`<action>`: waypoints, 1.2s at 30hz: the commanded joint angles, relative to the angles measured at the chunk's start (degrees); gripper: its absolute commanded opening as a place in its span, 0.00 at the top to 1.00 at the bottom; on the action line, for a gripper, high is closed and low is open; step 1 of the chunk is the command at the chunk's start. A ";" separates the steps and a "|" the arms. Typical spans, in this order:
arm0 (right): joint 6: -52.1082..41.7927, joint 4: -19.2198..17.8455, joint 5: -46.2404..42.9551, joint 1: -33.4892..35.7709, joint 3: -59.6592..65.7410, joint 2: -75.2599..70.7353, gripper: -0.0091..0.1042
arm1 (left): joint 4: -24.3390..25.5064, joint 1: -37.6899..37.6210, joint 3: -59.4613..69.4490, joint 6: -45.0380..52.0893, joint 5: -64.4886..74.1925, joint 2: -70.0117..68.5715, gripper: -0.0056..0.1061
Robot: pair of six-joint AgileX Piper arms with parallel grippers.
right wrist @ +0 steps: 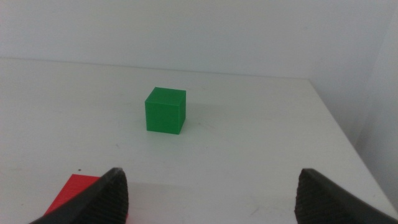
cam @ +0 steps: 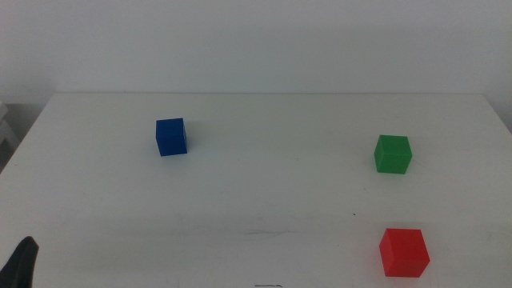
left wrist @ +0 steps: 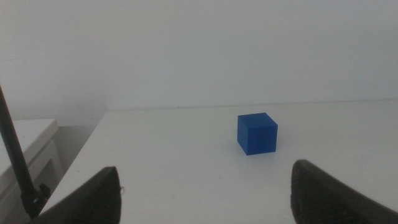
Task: Stack red cubes first, then green, then blue cubes in a specific spot.
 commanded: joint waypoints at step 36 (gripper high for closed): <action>24.97 -0.49 61.87 13.34 -70.49 58.24 0.14 | -0.13 -0.11 -0.17 -0.18 -4.69 -1.15 0.11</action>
